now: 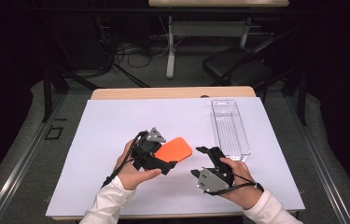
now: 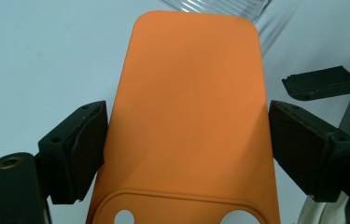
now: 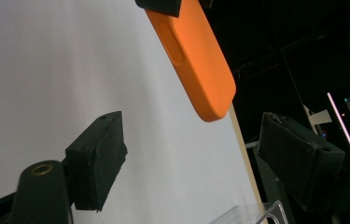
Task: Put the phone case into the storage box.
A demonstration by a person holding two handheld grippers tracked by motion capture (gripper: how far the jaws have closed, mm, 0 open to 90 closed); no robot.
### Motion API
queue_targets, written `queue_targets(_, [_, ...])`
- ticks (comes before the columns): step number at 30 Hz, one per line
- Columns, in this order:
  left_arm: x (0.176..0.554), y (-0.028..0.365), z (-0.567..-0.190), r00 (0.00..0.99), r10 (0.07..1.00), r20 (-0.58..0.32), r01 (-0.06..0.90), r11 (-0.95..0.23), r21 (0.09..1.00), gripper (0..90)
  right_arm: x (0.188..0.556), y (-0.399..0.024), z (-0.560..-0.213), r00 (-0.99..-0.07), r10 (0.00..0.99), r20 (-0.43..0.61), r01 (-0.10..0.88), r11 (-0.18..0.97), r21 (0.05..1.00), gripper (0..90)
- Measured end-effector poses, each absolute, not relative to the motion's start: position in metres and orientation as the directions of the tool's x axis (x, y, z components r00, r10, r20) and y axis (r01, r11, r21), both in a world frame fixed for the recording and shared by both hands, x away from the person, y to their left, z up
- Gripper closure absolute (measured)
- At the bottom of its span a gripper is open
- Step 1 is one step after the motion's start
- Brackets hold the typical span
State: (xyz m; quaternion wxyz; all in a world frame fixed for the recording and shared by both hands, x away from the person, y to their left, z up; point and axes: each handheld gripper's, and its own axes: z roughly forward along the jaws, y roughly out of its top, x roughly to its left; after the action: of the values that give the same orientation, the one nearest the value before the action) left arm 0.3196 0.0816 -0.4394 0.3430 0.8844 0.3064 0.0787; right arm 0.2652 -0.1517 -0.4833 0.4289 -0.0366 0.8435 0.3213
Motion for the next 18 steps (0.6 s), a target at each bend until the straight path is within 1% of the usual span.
queue_targets(2, [0.319,0.081,-0.440,0.801,0.594,-0.075,0.489,-0.576,0.656,15.1,0.265,-0.148,-0.484,-0.621,0.197,-0.758,-0.351,0.795,0.494,22.6])
queue_targets(5, [0.319,0.079,-0.441,0.801,0.592,-0.089,0.497,-0.574,0.651,15.1,0.264,-0.143,-0.488,-0.626,0.181,-0.758,-0.358,0.797,0.487,26.3])
queue_targets(6, [0.319,0.079,-0.441,0.801,0.592,-0.089,0.497,-0.574,0.651,15.1,0.264,-0.143,-0.488,-0.626,0.181,-0.758,-0.358,0.797,0.487,26.3])
queue_targets(7, [0.319,0.078,-0.441,0.800,0.592,-0.095,0.501,-0.572,0.650,15.1,0.262,-0.141,-0.490,-0.602,0.140,-0.786,-0.387,0.810,0.441,27.0])
queue_targets(8, [0.319,0.078,-0.441,0.800,0.592,-0.095,0.501,-0.572,0.650,15.1,0.261,-0.140,-0.489,-0.594,0.128,-0.794,-0.385,0.822,0.420,27.2])
queue_targets(9, [0.319,0.078,-0.442,0.800,0.593,-0.096,0.501,-0.572,0.649,15.1,0.261,-0.140,-0.489,-0.594,0.128,-0.794,-0.385,0.822,0.420,27.2])
queue_targets(11, [0.319,0.077,-0.442,0.801,0.591,-0.098,0.502,-0.572,0.649,15.1,0.259,-0.137,-0.493,-0.544,0.078,-0.836,-0.435,0.825,0.360,27.2])
queue_targets(13, [0.318,0.077,-0.442,0.802,0.589,-0.098,0.501,-0.574,0.648,15.1,0.258,-0.133,-0.496,-0.505,0.030,-0.863,-0.463,0.834,0.299,27.7])
queue_targets(14, [0.318,0.076,-0.442,0.803,0.587,-0.099,0.500,-0.575,0.647,15.1,0.258,-0.133,-0.496,-0.505,0.030,-0.863,-0.463,0.834,0.299,27.7])
queue_targets(15, [0.318,0.076,-0.442,0.803,0.588,-0.096,0.501,-0.578,0.644,15.1,0.257,-0.132,-0.496,-0.495,0.013,-0.869,-0.468,0.838,0.280,28.6])
queue_targets(17, [0.318,0.075,-0.442,0.807,0.582,-0.098,0.498,-0.582,0.643,15.1,0.257,-0.130,-0.497,-0.491,0.002,-0.871,-0.470,0.841,0.267,32.6])
queue_targets(18, [0.318,0.074,-0.443,0.807,0.582,-0.099,0.499,-0.584,0.640,15.1,0.258,-0.129,-0.498,-0.487,0.001,-0.873,-0.478,0.837,0.267,33.2])
